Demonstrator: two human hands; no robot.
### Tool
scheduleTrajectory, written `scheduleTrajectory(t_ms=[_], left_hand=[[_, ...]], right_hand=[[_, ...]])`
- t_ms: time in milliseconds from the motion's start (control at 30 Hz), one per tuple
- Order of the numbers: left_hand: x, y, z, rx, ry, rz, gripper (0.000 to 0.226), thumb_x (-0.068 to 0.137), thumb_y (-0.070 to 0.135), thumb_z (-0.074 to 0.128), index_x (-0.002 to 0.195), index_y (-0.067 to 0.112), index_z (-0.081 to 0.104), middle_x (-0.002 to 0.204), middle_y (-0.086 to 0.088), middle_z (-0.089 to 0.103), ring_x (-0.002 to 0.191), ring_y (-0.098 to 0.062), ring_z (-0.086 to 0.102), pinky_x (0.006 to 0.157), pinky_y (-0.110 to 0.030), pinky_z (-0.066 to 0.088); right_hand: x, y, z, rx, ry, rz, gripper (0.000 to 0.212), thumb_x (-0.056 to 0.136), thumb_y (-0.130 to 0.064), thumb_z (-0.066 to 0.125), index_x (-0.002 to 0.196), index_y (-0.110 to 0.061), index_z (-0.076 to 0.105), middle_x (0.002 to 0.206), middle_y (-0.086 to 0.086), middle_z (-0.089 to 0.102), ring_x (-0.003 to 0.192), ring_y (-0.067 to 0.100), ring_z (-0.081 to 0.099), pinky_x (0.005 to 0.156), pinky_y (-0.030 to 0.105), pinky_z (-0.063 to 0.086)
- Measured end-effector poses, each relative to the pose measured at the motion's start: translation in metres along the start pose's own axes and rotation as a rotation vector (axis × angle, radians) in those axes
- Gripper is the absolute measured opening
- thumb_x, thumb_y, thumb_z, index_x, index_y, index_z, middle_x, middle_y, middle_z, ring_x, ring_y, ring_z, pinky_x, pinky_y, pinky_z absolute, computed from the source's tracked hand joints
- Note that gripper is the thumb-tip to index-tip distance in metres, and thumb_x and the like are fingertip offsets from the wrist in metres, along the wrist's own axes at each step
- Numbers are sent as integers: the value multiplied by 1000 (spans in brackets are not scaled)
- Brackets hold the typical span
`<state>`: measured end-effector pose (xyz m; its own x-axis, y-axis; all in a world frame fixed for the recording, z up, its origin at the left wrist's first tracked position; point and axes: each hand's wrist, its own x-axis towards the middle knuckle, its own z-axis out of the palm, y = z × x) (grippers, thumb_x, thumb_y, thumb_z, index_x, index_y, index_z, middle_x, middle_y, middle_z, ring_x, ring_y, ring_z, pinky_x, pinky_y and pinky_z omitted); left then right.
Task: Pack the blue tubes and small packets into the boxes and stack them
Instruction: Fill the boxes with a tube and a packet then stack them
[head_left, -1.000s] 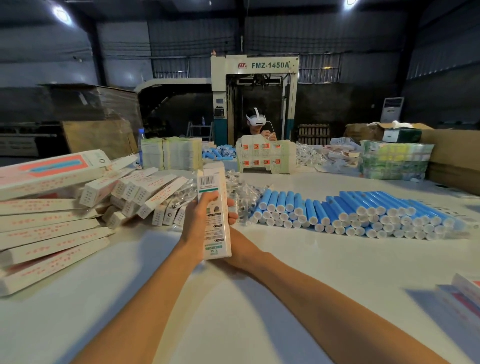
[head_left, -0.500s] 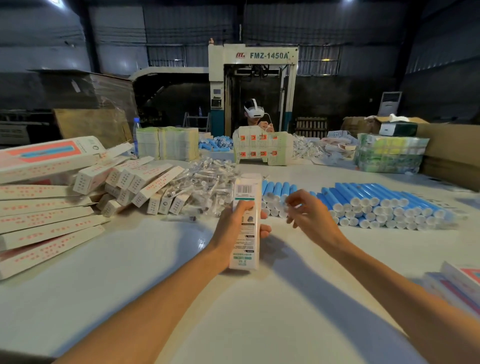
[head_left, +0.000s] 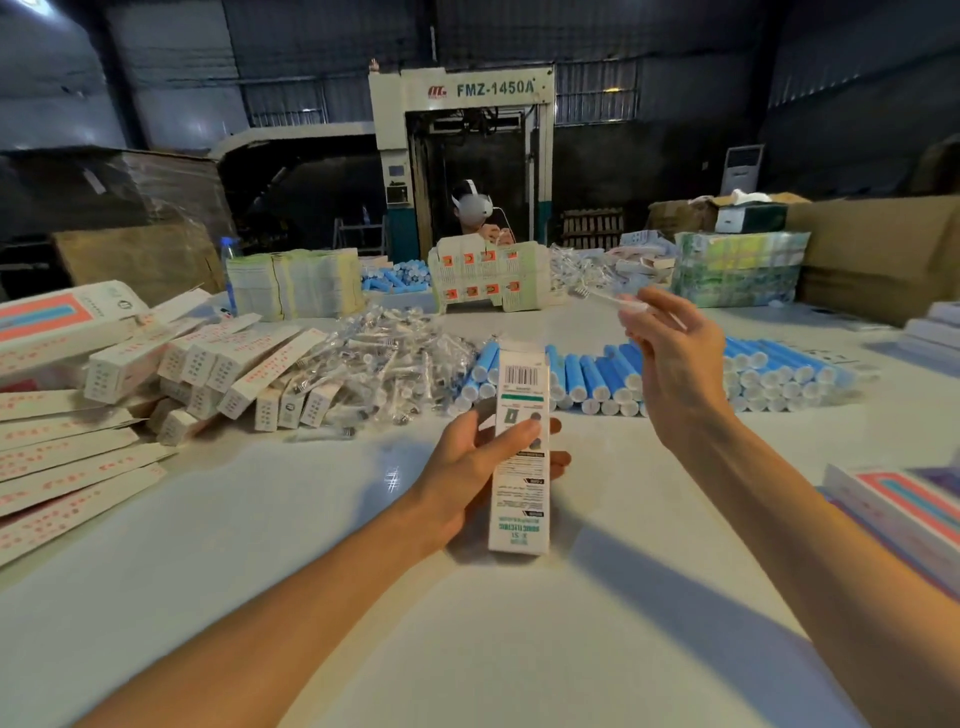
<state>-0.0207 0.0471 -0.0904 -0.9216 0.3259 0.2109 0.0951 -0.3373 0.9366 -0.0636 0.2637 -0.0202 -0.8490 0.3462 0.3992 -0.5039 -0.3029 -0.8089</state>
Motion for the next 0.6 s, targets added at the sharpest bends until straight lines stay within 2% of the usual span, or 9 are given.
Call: scheduleTrajectory(t_ms=[100,200,267,333,467,600], left_hand=[[-2,2,1,28,-27,-7,49,98,14,73,143,10,53,130,-17,74,108,-45,75,87,-43,64],[-3,4,2,71,-47,10,47,99,15,73,142,10,54,130,-16,74,105,-44,76,85,-42,64],[-3,3,2,108,-64,28,46,100,16,73,141,10,55,130,-16,74,104,-45,76,89,-46,63],[-2,3,1,136,-78,35,47,99,20,74,142,12,56,131,-15,74,104,-46,75,91,-47,62],[-2,3,2,168,-94,39,49,98,26,77,142,18,57,131,-15,73,105,-46,75,93,-49,62],[0,2,0,163,-96,42,49,98,26,77,142,18,57,131,-16,73,106,-46,75,96,-52,61]], right_hand=[[-2,-5,4,-178,-56,-44,40,92,-12,73,127,-14,54,94,3,71,82,12,63,81,29,53],[-7,-8,9,-363,-179,-121,31,97,-16,67,123,-19,50,95,1,73,79,5,65,77,24,53],[-10,-9,12,-421,-276,-140,32,99,-17,66,124,-19,47,96,-1,75,83,2,69,75,20,56],[-13,-7,15,-447,-359,-131,34,99,-17,66,125,-16,44,100,1,76,95,7,71,78,20,59],[-17,-6,20,-450,-461,-98,23,99,-16,67,116,-10,52,111,8,74,102,18,71,74,22,58],[-20,-7,21,-577,-508,-203,10,100,-23,68,105,-15,69,101,-3,74,97,12,68,76,25,57]])
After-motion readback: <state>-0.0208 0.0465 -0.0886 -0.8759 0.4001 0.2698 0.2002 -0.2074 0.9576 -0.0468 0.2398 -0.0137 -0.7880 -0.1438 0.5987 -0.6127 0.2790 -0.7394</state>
